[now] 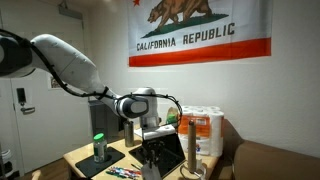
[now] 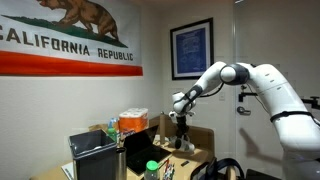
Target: Move he mug to the left side of the desk
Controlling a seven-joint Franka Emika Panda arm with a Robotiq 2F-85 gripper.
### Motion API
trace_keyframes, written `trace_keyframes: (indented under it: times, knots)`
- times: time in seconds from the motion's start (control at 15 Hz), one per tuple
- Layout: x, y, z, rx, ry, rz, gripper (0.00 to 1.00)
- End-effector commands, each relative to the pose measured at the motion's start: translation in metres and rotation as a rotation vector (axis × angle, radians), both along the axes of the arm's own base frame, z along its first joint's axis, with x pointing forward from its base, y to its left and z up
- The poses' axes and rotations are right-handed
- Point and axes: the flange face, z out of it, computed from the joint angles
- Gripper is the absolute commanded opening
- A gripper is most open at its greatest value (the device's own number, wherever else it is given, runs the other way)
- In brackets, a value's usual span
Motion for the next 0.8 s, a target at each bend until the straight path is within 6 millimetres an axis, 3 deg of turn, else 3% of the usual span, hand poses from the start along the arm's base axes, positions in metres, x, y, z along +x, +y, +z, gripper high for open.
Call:
trace_keyframes:
  times: [0.0,0.33,0.73]
  knots:
    - [0.003,0.002,0.015,0.008,-0.017,-0.013,0.10]
    - [0.006,0.013,0.027,0.009,-0.028,0.006,0.10]
    - [0.014,0.041,0.058,-0.009,-0.060,0.051,0.09]
